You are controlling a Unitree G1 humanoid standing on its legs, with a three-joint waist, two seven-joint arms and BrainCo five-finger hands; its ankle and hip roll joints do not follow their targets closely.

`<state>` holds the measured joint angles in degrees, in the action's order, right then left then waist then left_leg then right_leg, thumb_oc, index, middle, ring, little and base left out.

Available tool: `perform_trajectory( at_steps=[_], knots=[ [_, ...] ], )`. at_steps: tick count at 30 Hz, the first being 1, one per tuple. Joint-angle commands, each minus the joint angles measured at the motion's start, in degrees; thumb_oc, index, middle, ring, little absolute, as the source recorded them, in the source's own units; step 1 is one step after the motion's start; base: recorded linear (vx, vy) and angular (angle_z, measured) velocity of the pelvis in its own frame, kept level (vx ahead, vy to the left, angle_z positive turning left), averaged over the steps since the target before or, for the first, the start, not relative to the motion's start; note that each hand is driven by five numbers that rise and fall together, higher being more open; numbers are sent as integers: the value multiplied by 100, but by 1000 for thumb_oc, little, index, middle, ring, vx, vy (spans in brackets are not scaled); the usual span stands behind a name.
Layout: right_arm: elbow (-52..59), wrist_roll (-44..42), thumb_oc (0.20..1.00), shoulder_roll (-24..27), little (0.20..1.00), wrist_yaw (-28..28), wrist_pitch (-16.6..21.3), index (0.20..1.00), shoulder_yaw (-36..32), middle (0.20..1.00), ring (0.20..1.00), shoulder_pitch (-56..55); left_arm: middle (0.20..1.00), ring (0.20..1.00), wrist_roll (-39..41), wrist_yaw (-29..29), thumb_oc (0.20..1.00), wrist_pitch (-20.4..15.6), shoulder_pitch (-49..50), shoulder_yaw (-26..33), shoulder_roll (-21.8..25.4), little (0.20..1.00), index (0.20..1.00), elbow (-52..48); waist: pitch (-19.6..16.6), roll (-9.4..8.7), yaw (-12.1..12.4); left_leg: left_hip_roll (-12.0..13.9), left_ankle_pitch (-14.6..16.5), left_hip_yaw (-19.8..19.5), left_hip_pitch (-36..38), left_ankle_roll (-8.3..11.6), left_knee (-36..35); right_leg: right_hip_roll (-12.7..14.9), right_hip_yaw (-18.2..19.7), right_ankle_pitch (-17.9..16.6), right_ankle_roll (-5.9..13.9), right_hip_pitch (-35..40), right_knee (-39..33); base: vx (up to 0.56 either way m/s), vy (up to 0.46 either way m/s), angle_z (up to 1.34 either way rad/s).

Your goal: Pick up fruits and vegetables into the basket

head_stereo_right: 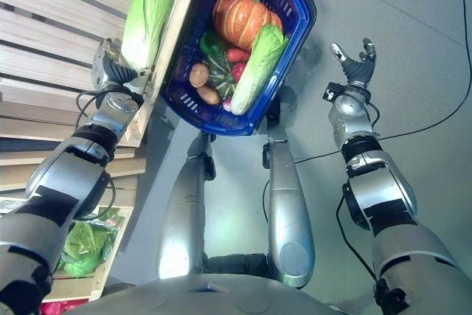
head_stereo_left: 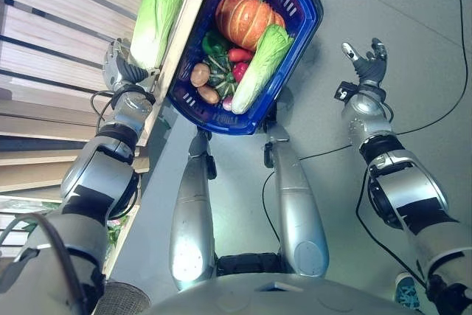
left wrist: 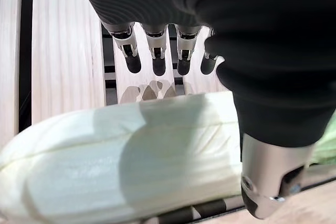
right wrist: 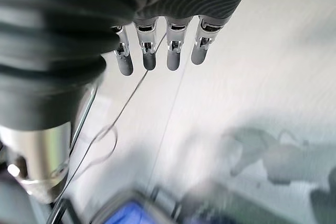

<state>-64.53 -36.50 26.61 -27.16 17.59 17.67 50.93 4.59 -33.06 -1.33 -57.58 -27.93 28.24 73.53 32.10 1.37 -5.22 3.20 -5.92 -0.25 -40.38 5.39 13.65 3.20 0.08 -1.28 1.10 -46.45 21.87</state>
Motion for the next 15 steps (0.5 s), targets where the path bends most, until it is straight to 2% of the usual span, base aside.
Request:
perform_trajectory(
  at_steps=[1, 8, 15],
  knots=[
    [-263, -28, 1000, 213, 1000, -155, 227, 1000, -257, 1000, 1000, -322, 1000, 1000, 39, 249, 1000, 75, 14, 177, 233, 1000, 1000, 543, -230, -108, -52, -294, 391, 244, -198, -156, 320, -252, -310, 256, 204, 223, -67, 0, 0, 0],
    [-710, -164, 1000, 273, 1000, 13, 189, 1000, -440, 1000, 1000, -425, 1000, 1000, 166, 731, 1000, 151, -2, 110, 229, 1000, 1000, 771, -230, -152, -80, -284, 431, 263, -239, -172, 364, -270, -289, 244, 201, 199, -81, 2, 0, -1],
    [-754, -104, 1000, 344, 1000, 114, 187, 1000, -421, 1000, 1000, -302, 1000, 1000, 289, 1112, 1000, 416, -103, 59, 253, 1000, 1000, 842, -230, -150, -93, -277, 444, 274, -274, -170, 361, -265, -280, 249, 209, 161, -89, 2, 1, -1]
  ],
)
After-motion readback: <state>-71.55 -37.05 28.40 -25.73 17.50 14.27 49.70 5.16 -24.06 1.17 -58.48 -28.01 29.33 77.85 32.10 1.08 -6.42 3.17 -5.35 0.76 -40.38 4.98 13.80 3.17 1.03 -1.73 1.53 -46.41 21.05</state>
